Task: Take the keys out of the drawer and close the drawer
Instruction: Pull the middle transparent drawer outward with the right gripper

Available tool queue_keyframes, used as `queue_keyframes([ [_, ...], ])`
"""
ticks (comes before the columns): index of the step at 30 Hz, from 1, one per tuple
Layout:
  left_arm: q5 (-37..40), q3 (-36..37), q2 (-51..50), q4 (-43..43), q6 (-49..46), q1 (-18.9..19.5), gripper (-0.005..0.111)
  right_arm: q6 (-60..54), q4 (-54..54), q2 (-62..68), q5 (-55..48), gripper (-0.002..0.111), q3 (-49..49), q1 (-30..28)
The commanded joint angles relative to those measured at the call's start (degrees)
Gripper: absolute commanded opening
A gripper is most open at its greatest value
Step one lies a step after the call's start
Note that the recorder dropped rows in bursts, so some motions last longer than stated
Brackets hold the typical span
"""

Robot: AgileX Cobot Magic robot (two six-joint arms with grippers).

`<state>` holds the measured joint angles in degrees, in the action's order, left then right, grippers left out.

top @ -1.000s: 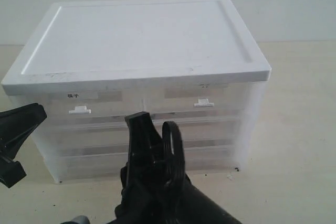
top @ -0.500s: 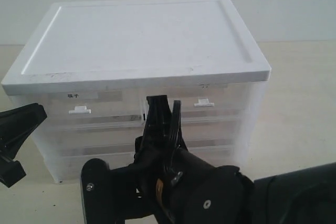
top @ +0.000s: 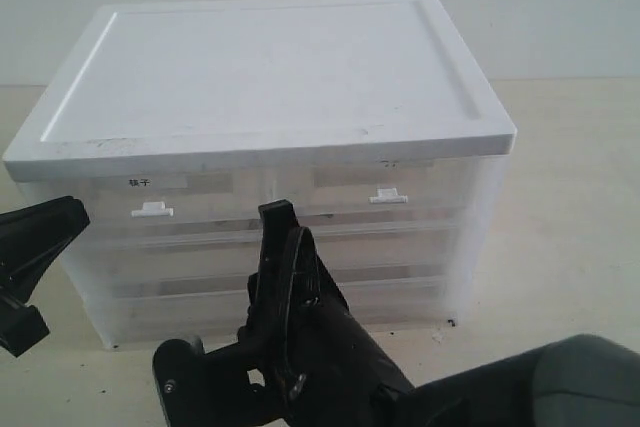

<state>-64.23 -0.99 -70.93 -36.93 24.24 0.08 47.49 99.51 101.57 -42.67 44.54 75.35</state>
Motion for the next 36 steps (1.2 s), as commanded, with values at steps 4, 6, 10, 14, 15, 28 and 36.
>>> queue_keyframes([
  [4, -0.40, -0.08, -0.38, -0.04, 0.31, 0.02, 0.005, 4.75, 0.43, 1.09, -5.03, 0.008, 0.10, -0.49],
  [6, -0.13, -0.08, -0.38, -0.07, 0.31, 0.02, 0.005, 4.88, 0.43, 1.09, -5.65, 0.000, 0.10, -0.49],
  [10, -0.03, -0.08, -0.38, -0.07, 0.31, 0.02, 0.005, 4.88, 0.43, 1.09, -5.77, 0.000, 0.10, -0.36],
  [14, -0.02, -0.08, -0.38, 0.27, 0.09, 0.02, 0.005, 4.70, -0.61, 1.09, -4.97, 0.000, 0.10, 0.57],
  [15, -0.02, -0.08, -0.38, 0.30, 0.12, 0.02, 0.005, 4.46, -0.89, 1.09, -4.76, 0.000, 0.10, 0.57],
  [28, -0.02, -0.08, -0.38, 0.28, 0.00, 0.02, 0.005, 2.90, -5.67, -0.70, -2.20, 0.000, 0.10, 5.30],
  [36, -0.02, -0.08, -0.38, 0.28, -0.17, 0.02, 0.005, -7.49, -18.27, -2.82, 3.10, 0.000, 0.10, 5.71],
])
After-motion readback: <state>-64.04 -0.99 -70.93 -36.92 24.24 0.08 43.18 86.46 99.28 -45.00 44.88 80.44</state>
